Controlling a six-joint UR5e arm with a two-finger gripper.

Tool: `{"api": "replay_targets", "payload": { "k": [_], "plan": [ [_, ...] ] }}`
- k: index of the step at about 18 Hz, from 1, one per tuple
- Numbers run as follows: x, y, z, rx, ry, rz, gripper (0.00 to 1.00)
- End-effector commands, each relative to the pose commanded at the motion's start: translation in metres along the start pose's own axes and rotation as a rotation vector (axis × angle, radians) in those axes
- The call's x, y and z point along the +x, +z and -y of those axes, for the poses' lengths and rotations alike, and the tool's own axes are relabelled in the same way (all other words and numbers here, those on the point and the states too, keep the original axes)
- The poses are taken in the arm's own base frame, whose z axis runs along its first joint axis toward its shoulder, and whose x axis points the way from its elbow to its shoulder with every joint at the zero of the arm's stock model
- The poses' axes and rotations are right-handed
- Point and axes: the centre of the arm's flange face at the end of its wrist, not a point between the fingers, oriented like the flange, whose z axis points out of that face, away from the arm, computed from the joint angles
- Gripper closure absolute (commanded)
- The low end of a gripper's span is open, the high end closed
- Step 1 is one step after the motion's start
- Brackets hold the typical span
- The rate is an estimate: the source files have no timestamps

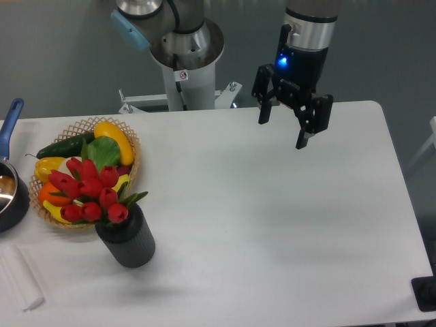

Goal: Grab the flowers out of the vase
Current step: 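Move the open gripper toward the black vase of red tulips, then lower the open gripper around the tulip stems above the vase rim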

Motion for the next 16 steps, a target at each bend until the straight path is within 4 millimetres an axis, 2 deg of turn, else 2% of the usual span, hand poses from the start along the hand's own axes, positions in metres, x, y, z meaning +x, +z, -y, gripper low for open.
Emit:
{"api": "replay_targets", "payload": {
  "k": [3,5,8,16],
  "plan": [
    [0.008,0.014,0.021,0.041,-0.128,0.000,0.00],
    [0.018,0.033,0.036,0.060,-0.156,0.024,0.00],
    [0.026,0.051,0.044,0.094,-0.196,0.071,0.00],
    [0.038,0.089,0.083,0.201,-0.181,-0.037,0.00]
  ]
}}
